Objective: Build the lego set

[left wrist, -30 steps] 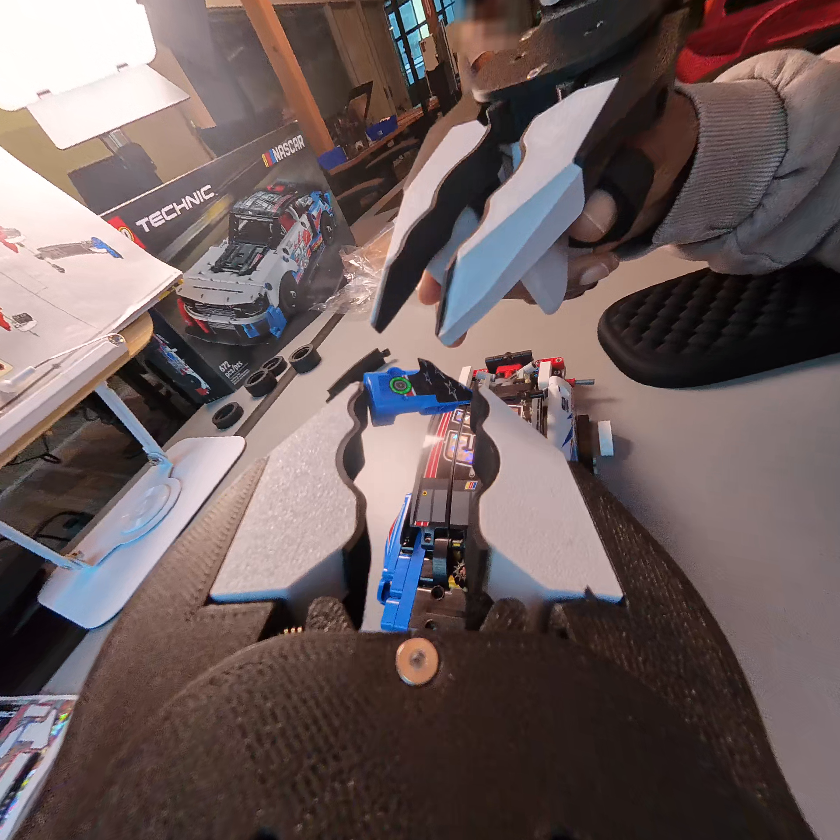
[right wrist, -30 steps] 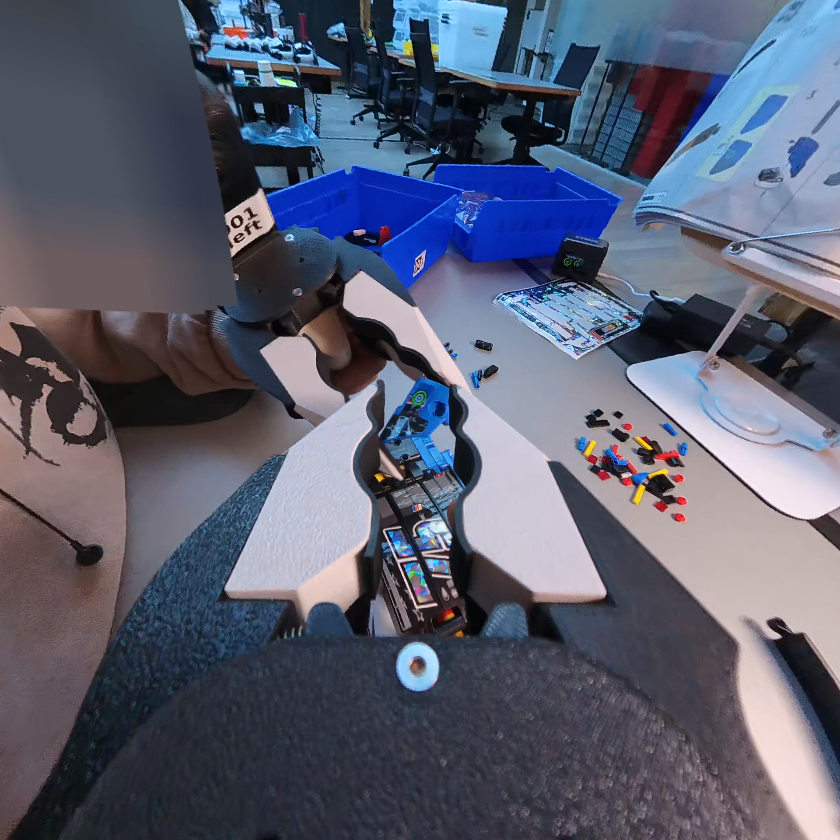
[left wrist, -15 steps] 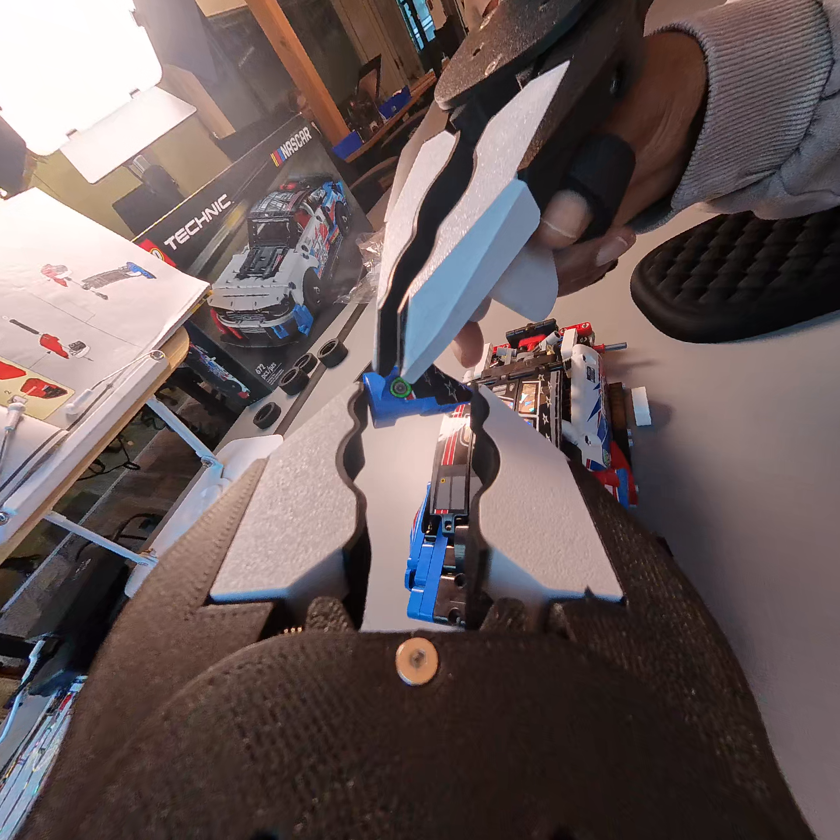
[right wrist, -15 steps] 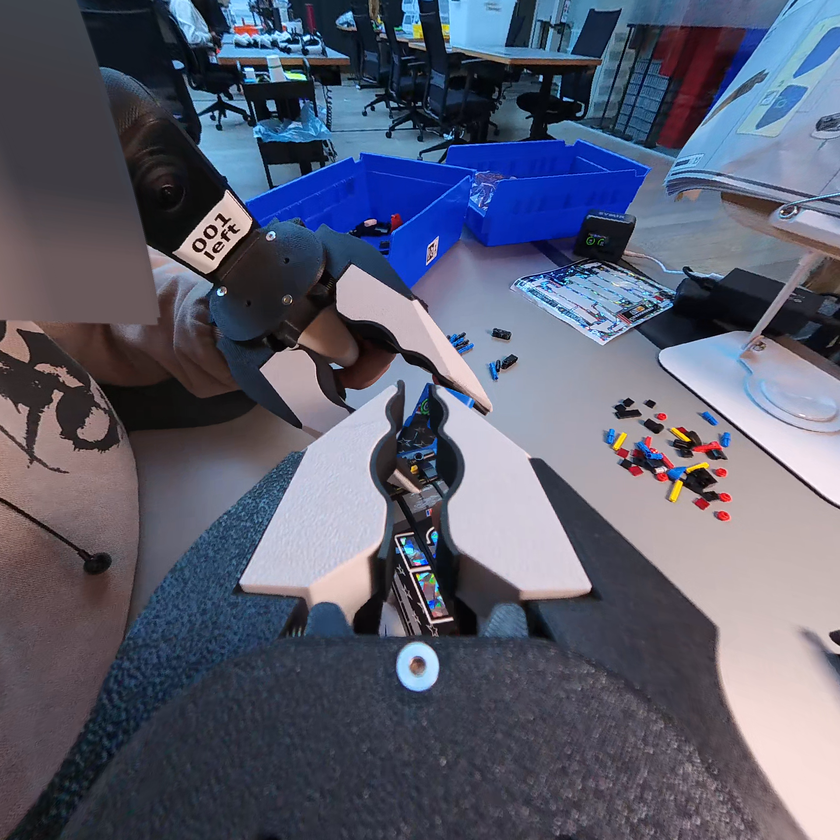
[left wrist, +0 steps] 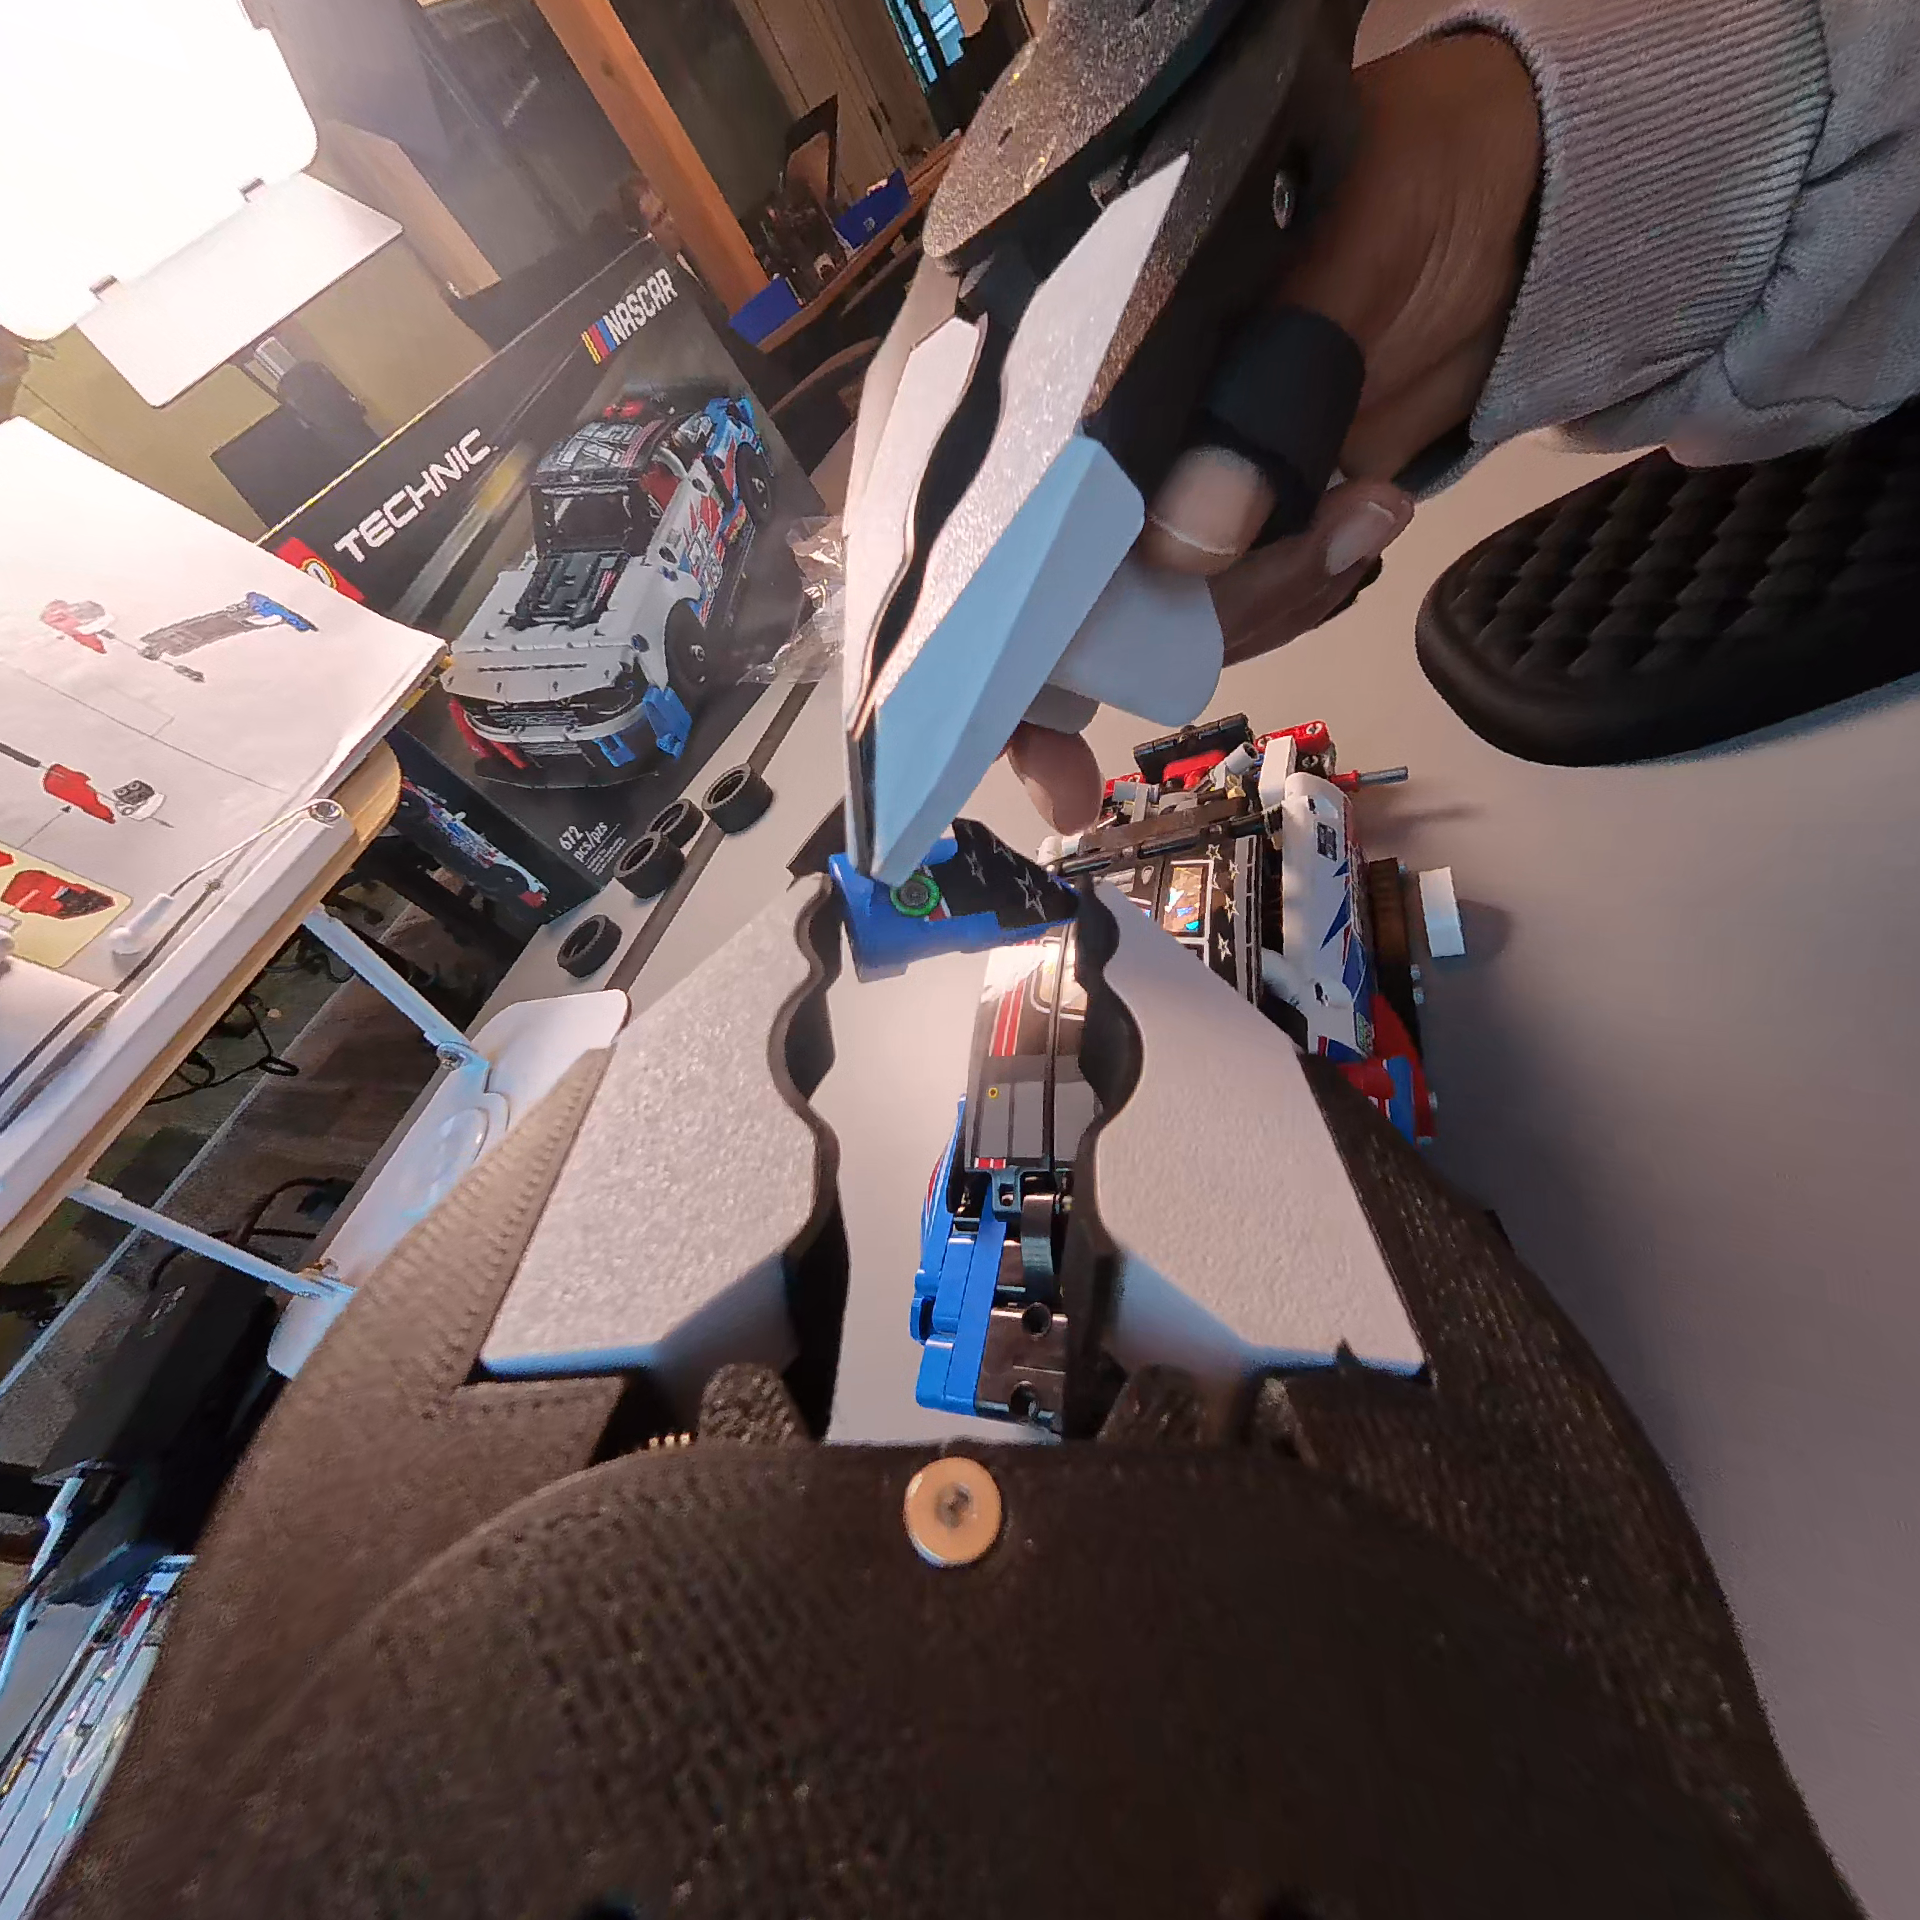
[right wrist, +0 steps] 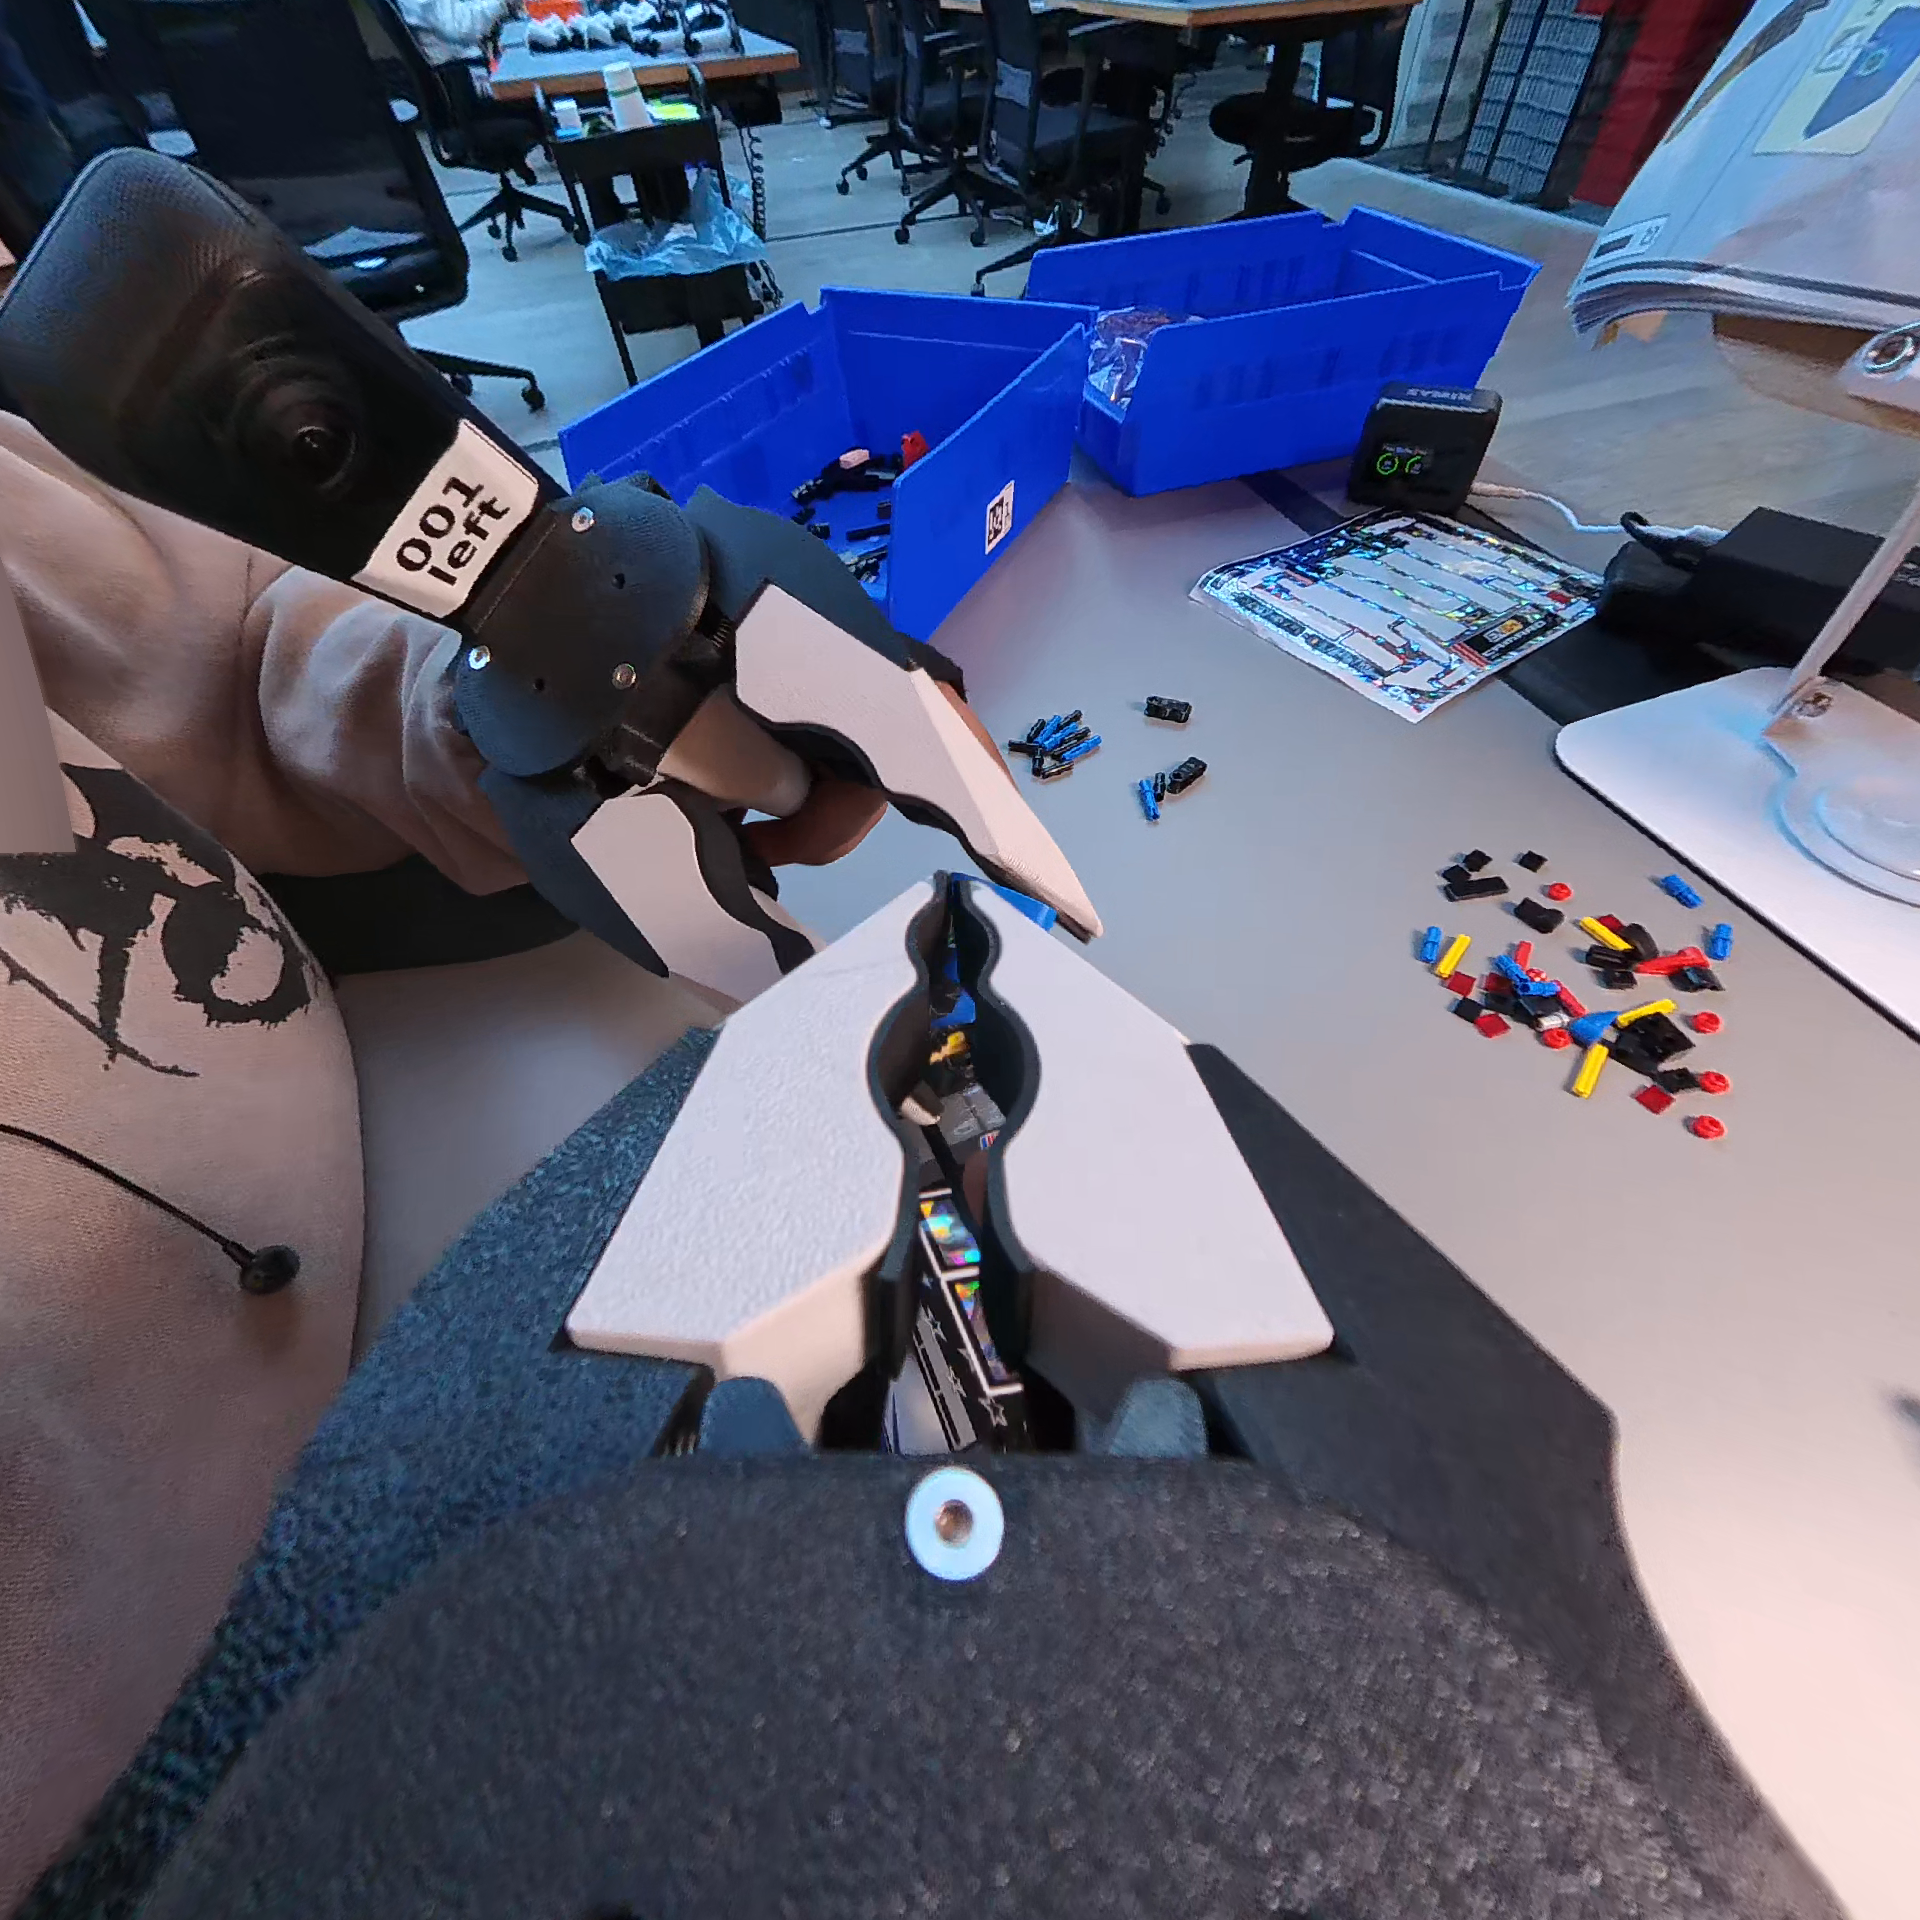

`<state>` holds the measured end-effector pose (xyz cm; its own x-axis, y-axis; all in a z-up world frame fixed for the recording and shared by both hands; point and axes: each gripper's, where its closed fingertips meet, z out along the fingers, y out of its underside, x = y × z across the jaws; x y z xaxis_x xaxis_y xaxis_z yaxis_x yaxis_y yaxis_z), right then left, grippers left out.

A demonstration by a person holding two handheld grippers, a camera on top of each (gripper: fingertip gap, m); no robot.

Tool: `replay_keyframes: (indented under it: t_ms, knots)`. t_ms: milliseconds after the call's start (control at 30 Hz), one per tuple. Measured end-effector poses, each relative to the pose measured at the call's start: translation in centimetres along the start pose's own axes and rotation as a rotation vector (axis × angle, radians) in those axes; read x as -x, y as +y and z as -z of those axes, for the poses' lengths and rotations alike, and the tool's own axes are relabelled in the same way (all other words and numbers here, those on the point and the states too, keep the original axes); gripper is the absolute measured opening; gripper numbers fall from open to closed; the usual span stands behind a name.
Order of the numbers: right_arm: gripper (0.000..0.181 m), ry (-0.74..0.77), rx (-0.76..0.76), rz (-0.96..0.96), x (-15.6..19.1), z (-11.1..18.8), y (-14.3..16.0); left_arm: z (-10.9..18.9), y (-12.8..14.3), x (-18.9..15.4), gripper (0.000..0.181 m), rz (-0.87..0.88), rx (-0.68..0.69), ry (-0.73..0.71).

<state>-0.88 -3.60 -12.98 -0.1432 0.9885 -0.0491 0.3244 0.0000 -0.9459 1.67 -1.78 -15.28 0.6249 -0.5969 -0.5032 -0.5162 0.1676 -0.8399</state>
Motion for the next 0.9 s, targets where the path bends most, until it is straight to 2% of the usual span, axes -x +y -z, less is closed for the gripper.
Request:
replay_keyframes:
  t_ms: [33,200,533,900]
  knots:
    - [0.000,-0.006,0.010,0.006,0.1,-0.1,0.1,0.0,0.0,-0.1,0.043,0.001,0.002,0.008]
    - [0.000,-0.074,0.028,0.048,0.8,0.0,0.5,0.1,0.0,-1.0,0.043,0.081,-0.001,0.096]
    - [0.000,-0.309,-0.006,0.038,3.0,1.3,1.3,0.4,-0.2,-3.3,0.042,0.292,-0.012,0.324]
    - [0.000,-0.490,-0.023,-0.134,3.2,1.7,1.3,1.0,-0.9,-4.9,0.042,0.337,-0.043,0.452]
